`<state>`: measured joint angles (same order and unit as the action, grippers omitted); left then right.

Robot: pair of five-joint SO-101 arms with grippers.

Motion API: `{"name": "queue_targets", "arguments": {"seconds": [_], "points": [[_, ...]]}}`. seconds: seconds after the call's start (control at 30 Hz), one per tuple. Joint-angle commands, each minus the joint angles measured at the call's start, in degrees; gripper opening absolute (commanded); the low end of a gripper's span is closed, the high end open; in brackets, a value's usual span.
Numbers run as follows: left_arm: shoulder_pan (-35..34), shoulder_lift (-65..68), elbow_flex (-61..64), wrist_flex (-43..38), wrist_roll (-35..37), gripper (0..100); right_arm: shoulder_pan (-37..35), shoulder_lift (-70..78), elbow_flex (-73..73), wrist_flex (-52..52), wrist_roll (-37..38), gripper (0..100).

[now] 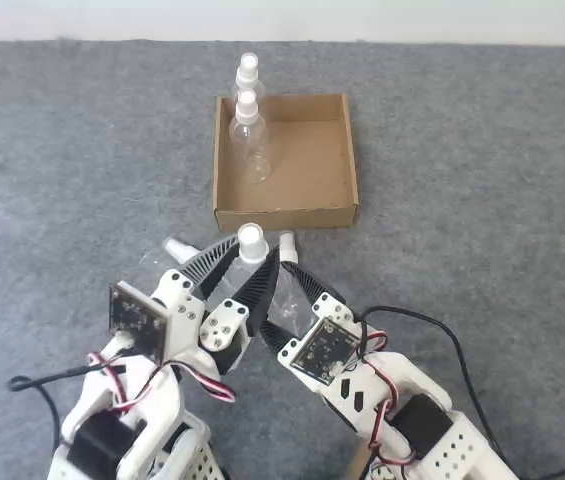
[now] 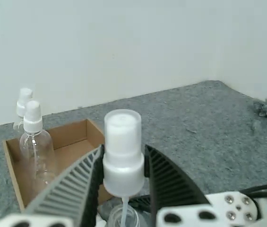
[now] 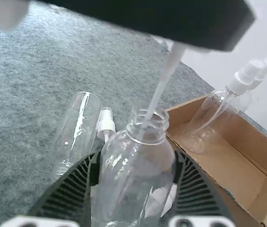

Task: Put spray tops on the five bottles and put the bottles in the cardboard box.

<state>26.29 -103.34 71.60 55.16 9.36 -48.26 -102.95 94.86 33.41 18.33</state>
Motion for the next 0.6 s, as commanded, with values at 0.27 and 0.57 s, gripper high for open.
{"name": "queue_targets", "arguments": {"seconds": [0.27, 0.57], "points": [[0.0, -0.97, 3.65, -1.58, -0.7, 1, 0.84, -1.1, -1.14, -1.45, 0.35, 6.9], [-0.26, -0.97, 7.08, -2.73, -0.7, 1, 0.84, -1.1, -1.76, -1.27, 0.35, 6.9]]}}
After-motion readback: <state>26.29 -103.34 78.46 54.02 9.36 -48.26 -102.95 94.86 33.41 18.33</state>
